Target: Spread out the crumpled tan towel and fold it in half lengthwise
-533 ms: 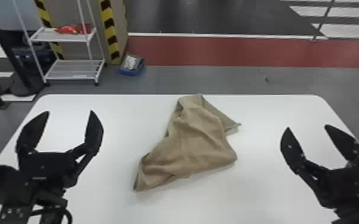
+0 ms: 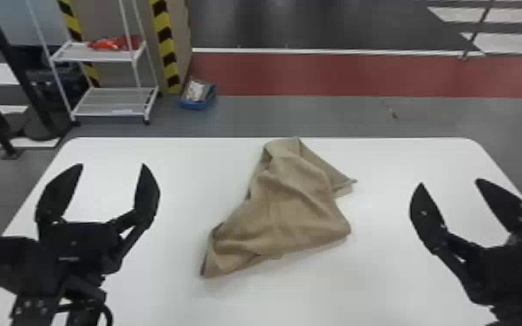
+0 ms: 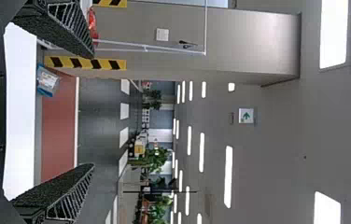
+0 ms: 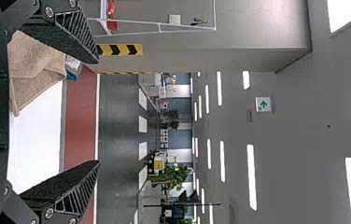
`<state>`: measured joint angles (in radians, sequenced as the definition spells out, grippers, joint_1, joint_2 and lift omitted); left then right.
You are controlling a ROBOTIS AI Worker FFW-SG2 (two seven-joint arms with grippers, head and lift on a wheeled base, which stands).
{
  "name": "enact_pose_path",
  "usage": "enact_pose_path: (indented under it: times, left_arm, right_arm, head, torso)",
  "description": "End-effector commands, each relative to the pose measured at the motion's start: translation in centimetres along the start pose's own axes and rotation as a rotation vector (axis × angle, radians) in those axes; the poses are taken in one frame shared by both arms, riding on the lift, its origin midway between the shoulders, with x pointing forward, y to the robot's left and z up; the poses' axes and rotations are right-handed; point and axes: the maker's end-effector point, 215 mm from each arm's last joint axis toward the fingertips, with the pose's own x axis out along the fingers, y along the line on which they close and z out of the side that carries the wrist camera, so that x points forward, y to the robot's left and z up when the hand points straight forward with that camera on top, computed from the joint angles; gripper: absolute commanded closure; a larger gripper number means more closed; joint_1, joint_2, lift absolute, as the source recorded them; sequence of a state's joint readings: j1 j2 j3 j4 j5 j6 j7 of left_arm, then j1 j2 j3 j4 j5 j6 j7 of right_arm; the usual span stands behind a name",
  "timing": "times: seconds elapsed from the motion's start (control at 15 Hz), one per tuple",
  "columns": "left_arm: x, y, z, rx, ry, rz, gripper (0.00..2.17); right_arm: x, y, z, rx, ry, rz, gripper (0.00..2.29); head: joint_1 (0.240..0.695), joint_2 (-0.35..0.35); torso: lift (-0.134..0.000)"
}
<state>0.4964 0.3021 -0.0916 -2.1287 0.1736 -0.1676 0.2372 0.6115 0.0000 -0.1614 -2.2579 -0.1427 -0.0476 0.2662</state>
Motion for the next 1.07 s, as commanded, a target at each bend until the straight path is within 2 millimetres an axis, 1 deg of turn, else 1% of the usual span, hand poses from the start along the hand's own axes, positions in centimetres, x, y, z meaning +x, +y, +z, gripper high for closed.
enact_pose_path:
  times: [0.0,0.07,0.13,0.4,0.53,0.6,0.67,0.73,0.8,0.87,1.0]
  left_arm:
    - [0.2,-0.2,-1.5,0.021,0.051,-0.008,0.06]
    - [0.2,-0.2,-2.2,0.026,0.071,-0.008,0.06]
    - [0.3,-0.2,-2.3,0.028,0.076,-0.006,0.06]
    - [0.3,0.1,-2.2,0.028,0.072,0.004,0.06]
    - [0.3,0.0,-2.2,0.027,0.073,0.003,0.06]
    - [0.3,0.0,-2.4,0.028,0.078,0.002,0.06]
    - [0.3,0.0,-2.6,0.028,0.084,0.002,0.06]
    - [0.3,-0.1,-3.7,0.035,0.120,0.000,0.06]
    - [0.4,-0.2,-4.3,0.042,0.143,-0.006,0.05]
    - [0.5,-0.4,-4.5,0.040,0.149,-0.009,0.05]
    - [0.5,-0.3,-4.8,0.040,0.156,-0.009,0.05]
  right_arm:
    - [0.0,-0.2,-0.6,0.006,0.019,-0.004,0.13]
    - [0.0,-0.2,-0.9,0.008,0.028,-0.004,0.13]
    - [0.0,-0.2,-1.0,0.007,0.031,-0.004,0.13]
    - [-0.1,-0.4,-0.8,0.006,0.027,-0.007,0.13]
    - [-0.1,-0.6,-1.3,0.005,0.037,-0.011,0.14]
    - [-0.1,-0.6,-1.7,0.005,0.050,-0.010,0.20]
    - [0.0,-0.9,-2.6,0.000,0.084,-0.013,0.26]
    - [0.1,-0.6,-4.4,0.010,0.148,0.001,0.26]
    - [0.1,-0.2,-6.5,0.031,0.227,0.020,0.26]
    - [0.1,0.5,-7.7,0.048,0.273,0.050,0.26]
    - [0.3,3.1,-8.3,0.048,0.295,0.143,0.26]
  head:
    - [0.695,-0.011]
    - [0.695,-0.012]
    - [0.695,-0.014]
    - [0.695,-0.013]
    - [0.695,-0.014]
    - [0.695,-0.016]
    - [0.695,-0.017]
    - [0.695,-0.018]
    - [0.695,-0.019]
    - [0.695,-0.018]
    - [0.695,-0.003]
  torso:
    - [-0.125]
    - [-0.125]
    - [-0.125]
    - [-0.125]
    - [-0.125]
    - [-0.125]
    - [-0.125]
    - [-0.125]
    - [-0.125]
    - [-0.125]
    - [-0.125]
